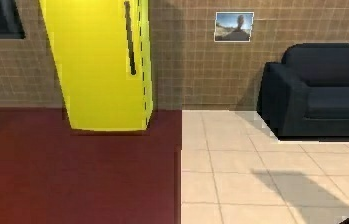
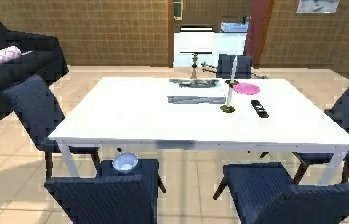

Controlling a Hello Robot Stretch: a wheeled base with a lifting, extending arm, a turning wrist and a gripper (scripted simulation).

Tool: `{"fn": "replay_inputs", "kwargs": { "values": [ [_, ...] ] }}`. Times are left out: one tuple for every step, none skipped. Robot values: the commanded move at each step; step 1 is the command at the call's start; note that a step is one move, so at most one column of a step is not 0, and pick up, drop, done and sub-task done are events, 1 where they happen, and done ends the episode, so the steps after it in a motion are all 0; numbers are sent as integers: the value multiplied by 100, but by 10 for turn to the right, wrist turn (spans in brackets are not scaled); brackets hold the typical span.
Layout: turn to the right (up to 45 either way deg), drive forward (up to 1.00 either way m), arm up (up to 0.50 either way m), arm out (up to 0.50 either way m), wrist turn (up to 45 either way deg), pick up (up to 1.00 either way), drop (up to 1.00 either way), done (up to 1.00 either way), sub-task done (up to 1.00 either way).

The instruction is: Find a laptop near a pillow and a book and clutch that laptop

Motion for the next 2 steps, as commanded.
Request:
{"fn": "replay_inputs", "kwargs": {
  "values": [
    [60,0,0,0,0,0,0,0,0],
    [0,60,0,0,0,0,0,0,0]
  ]
}}
